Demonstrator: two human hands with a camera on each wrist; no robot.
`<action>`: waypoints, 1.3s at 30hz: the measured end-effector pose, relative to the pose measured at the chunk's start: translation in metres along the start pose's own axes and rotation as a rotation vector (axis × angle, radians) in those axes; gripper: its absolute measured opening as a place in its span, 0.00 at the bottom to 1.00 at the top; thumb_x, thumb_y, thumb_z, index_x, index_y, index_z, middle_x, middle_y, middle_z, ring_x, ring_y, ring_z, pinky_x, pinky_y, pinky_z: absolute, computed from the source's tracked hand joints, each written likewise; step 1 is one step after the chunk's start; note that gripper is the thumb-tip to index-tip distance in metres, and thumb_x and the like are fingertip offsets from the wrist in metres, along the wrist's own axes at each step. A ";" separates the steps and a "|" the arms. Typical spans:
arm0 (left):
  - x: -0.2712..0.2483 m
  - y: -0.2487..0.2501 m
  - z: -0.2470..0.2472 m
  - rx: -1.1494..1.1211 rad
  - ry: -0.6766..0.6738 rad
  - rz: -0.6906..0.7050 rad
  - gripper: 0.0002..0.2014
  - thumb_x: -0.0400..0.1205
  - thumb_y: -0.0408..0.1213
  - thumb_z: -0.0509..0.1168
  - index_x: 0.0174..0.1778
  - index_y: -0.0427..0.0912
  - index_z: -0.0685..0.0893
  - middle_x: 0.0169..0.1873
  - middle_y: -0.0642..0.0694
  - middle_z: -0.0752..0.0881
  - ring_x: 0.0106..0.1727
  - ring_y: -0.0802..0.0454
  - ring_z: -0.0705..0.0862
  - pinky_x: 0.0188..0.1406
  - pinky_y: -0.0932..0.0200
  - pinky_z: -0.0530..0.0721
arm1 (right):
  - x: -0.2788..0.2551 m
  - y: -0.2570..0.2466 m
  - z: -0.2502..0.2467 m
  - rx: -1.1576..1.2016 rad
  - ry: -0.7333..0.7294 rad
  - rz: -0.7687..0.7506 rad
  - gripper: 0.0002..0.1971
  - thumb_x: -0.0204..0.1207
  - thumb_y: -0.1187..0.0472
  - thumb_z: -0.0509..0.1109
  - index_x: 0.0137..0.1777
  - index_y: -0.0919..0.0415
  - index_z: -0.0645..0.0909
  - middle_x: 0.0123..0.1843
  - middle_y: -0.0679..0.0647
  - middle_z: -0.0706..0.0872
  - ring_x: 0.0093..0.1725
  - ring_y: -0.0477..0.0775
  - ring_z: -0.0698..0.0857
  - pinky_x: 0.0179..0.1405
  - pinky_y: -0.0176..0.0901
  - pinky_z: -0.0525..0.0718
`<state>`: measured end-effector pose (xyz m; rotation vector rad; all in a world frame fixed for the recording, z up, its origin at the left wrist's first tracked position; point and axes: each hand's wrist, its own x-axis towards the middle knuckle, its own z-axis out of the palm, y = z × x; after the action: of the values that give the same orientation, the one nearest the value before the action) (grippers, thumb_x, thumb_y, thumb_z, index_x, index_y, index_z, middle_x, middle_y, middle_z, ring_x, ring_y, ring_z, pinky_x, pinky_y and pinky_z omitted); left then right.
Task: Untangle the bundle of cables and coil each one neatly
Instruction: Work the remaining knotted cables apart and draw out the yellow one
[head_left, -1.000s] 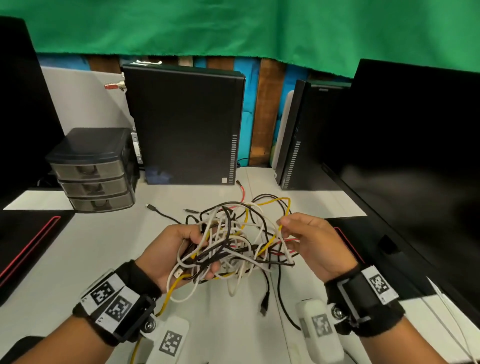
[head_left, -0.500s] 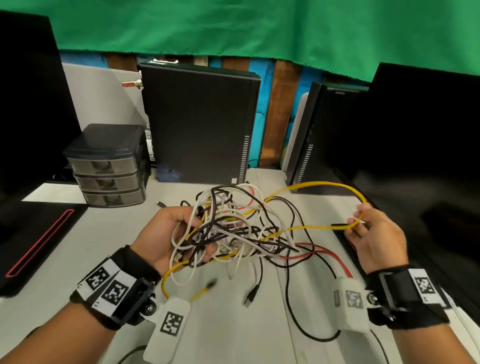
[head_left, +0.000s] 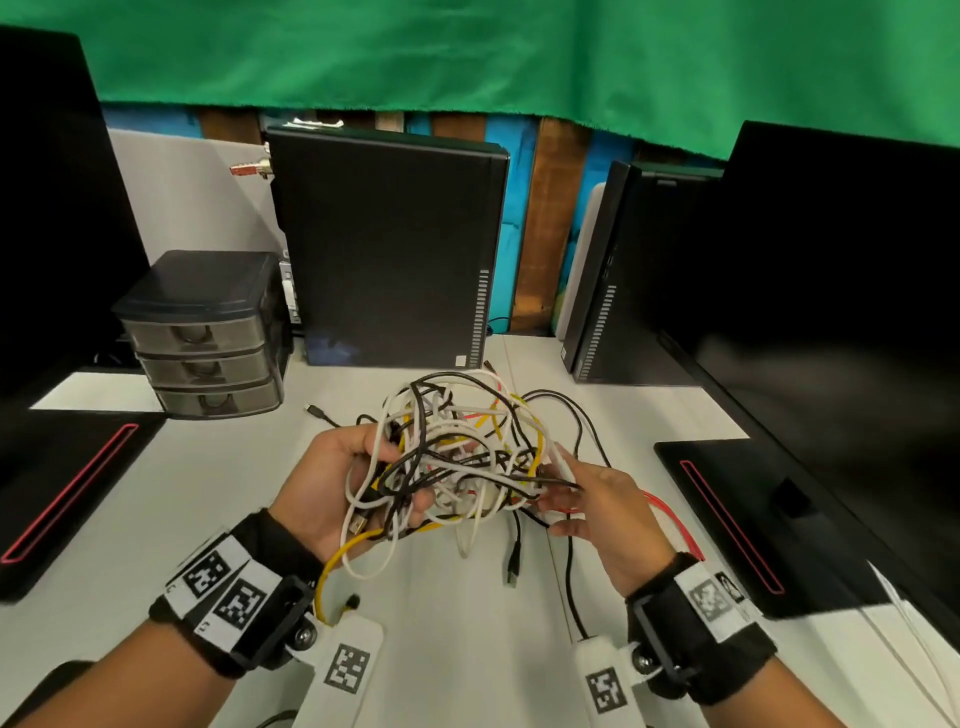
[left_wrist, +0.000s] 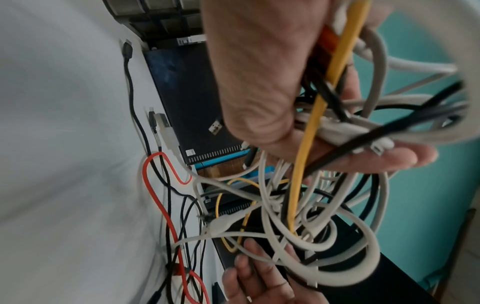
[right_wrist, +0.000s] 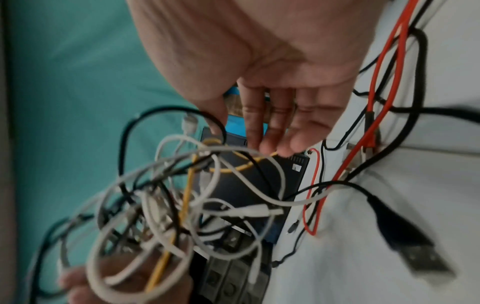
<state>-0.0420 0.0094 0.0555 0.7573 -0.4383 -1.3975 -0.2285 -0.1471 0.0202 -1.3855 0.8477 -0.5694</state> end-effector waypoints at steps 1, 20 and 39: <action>0.000 -0.001 0.001 -0.011 -0.010 -0.012 0.26 0.46 0.32 0.78 0.41 0.32 0.89 0.36 0.33 0.87 0.21 0.43 0.80 0.20 0.58 0.83 | -0.001 0.001 0.001 -0.005 0.020 -0.028 0.19 0.81 0.46 0.69 0.50 0.62 0.92 0.40 0.56 0.91 0.43 0.58 0.87 0.45 0.51 0.86; 0.000 -0.007 0.008 0.136 0.050 -0.052 0.20 0.53 0.33 0.72 0.42 0.34 0.92 0.37 0.32 0.88 0.24 0.41 0.84 0.24 0.57 0.86 | 0.023 -0.018 -0.056 -0.071 0.277 -0.234 0.07 0.80 0.65 0.72 0.43 0.66 0.90 0.32 0.54 0.82 0.31 0.49 0.78 0.29 0.40 0.76; -0.005 -0.004 0.006 0.030 0.038 0.052 0.24 0.45 0.38 0.80 0.38 0.36 0.93 0.36 0.38 0.90 0.23 0.46 0.83 0.22 0.61 0.84 | 0.019 0.001 -0.036 0.146 -0.239 0.022 0.25 0.65 0.42 0.81 0.53 0.62 0.89 0.36 0.53 0.85 0.30 0.49 0.81 0.26 0.37 0.75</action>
<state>-0.0498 0.0127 0.0570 0.7903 -0.4467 -1.3282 -0.2454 -0.1836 0.0166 -1.2796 0.6153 -0.4298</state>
